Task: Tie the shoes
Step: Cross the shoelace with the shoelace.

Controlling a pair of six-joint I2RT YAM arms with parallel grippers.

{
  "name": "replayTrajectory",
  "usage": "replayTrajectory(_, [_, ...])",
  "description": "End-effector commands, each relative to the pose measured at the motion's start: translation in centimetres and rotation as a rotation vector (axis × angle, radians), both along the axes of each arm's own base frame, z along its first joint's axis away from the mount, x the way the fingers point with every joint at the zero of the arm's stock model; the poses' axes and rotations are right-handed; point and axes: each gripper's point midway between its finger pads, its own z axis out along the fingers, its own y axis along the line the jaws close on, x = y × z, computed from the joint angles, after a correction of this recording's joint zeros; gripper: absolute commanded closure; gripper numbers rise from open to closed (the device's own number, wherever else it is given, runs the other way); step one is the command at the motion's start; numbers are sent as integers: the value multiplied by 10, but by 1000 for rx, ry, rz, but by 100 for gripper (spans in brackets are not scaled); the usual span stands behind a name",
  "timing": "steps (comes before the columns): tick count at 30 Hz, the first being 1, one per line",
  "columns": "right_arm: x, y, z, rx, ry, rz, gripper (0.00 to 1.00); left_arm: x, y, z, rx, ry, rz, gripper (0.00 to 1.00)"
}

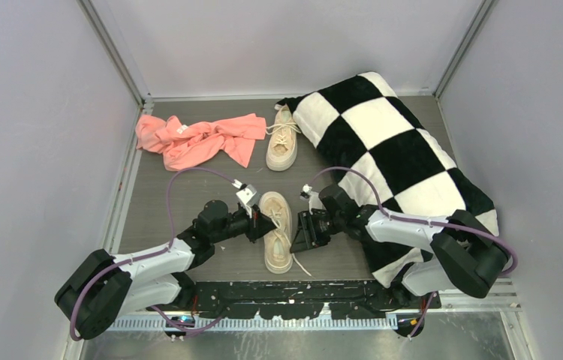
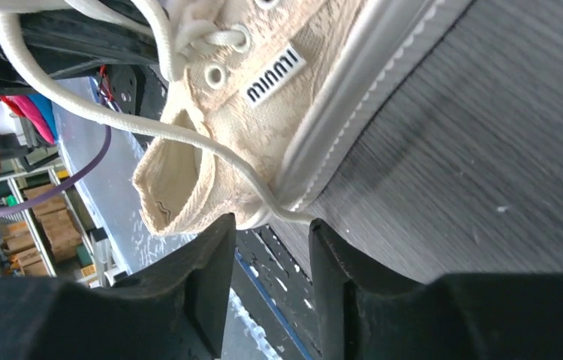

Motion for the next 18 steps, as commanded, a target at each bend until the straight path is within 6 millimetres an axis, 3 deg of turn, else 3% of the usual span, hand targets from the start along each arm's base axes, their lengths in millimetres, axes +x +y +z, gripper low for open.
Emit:
replayTrajectory(1, [11, 3, 29, 31, -82, 17, 52, 1, -6, 21, -57, -51, -22, 100])
replayTrajectory(7, [42, 20, 83, 264, -122, -30, 52, -1, -6, 21, -56, -53, -34, 100])
replayTrajectory(11, [63, 34, 87, 344, -54, -81, 57, -2, -6, 23, -64, -63, -44, 100])
replayTrajectory(18, [72, 48, 78, 379, -1, -78, 58, -5, -8, 23, -64, -71, -59, 100])
